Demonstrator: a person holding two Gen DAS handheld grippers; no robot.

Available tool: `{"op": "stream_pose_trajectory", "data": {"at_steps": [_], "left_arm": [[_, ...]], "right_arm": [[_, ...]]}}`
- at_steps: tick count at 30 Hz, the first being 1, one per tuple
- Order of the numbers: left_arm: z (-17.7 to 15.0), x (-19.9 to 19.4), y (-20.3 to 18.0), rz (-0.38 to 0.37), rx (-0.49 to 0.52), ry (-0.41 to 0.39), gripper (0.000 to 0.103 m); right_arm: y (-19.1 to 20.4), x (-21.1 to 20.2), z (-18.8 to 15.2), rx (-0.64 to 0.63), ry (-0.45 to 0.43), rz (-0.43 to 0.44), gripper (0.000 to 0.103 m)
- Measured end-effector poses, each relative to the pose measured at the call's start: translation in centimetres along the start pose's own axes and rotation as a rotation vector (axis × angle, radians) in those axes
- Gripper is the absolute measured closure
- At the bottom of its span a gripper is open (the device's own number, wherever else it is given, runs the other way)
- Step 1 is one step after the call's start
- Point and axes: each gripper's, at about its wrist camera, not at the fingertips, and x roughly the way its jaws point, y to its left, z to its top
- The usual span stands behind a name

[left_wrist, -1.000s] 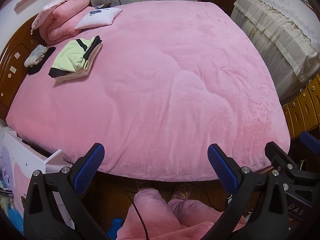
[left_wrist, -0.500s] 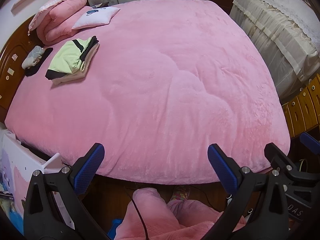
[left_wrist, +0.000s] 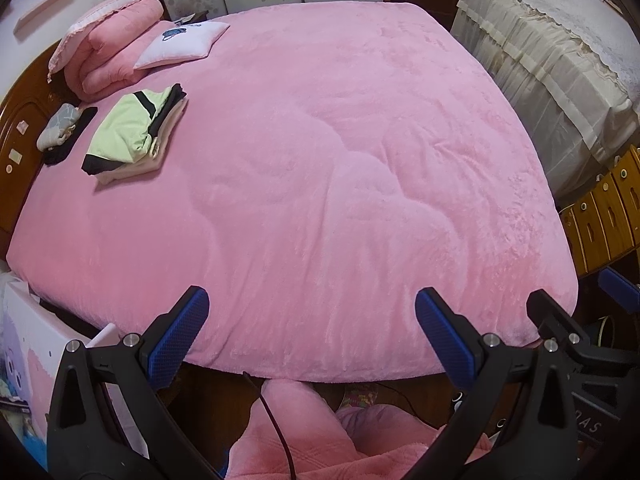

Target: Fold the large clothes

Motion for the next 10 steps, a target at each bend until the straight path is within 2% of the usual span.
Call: {"op": "stream_pose_trajectory", "data": {"at_steps": [10], "left_arm": [[0.59,0.37,-0.11,-0.003,-0.01,-0.005,0.001]], "right_arm": [[-0.49,0.54,0.7,-0.002,0.01,-0.006,0.0]]}}
